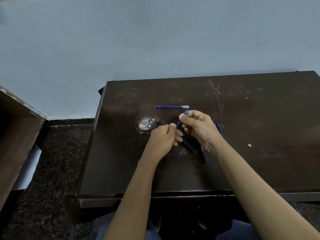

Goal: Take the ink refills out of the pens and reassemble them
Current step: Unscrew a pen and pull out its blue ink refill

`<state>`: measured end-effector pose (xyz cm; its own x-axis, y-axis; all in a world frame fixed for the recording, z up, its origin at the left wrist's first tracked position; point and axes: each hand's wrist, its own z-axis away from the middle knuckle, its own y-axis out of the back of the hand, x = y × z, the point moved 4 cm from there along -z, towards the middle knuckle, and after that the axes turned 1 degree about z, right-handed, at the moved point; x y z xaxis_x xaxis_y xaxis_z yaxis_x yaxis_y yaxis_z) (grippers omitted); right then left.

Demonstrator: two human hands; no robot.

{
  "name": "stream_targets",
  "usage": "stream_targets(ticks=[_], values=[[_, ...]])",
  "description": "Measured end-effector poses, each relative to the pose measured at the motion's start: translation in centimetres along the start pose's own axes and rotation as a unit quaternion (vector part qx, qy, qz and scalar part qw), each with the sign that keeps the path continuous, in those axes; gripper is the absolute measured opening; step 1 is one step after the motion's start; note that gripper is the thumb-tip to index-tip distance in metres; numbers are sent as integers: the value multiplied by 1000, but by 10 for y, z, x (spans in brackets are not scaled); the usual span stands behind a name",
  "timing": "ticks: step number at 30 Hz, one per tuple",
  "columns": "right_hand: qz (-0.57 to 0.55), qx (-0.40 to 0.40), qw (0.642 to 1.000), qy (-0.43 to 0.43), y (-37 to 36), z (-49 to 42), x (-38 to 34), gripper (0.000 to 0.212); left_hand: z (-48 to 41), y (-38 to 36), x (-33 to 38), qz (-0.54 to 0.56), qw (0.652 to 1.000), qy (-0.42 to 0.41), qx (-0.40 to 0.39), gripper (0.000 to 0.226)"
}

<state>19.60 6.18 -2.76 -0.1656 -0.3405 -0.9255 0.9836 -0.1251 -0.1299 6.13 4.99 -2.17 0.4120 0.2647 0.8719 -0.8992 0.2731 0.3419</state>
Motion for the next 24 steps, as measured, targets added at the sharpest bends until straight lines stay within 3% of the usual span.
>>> stream_targets(ticks=[4, 6, 10, 15, 21, 24], values=[[0, -7, 1000, 0, -1, 1, 0, 9, 0, 8, -1, 19, 998, -48, 31, 12], [0, -11, 1000, 0, -2, 1, -1, 9, -1, 8, -2, 9, 998, -48, 33, 16], [15, -7, 1000, 2, -1, 0, 1, 12, -3, 0, -4, 46, 998, 28, -11, 31], [11, -17, 1000, 2, -1, 1, 1, 11, -3, 9, -4, 31, 998, -42, 31, 19], [16, -26, 999, 14, -7, 4, -1, 12, -2, 1, -6, 67, 996, 51, -29, 38], [13, -22, 1000, 14, -4, 3, -1, 13, -2, 3, -5, 67, 998, 11, -8, 25]])
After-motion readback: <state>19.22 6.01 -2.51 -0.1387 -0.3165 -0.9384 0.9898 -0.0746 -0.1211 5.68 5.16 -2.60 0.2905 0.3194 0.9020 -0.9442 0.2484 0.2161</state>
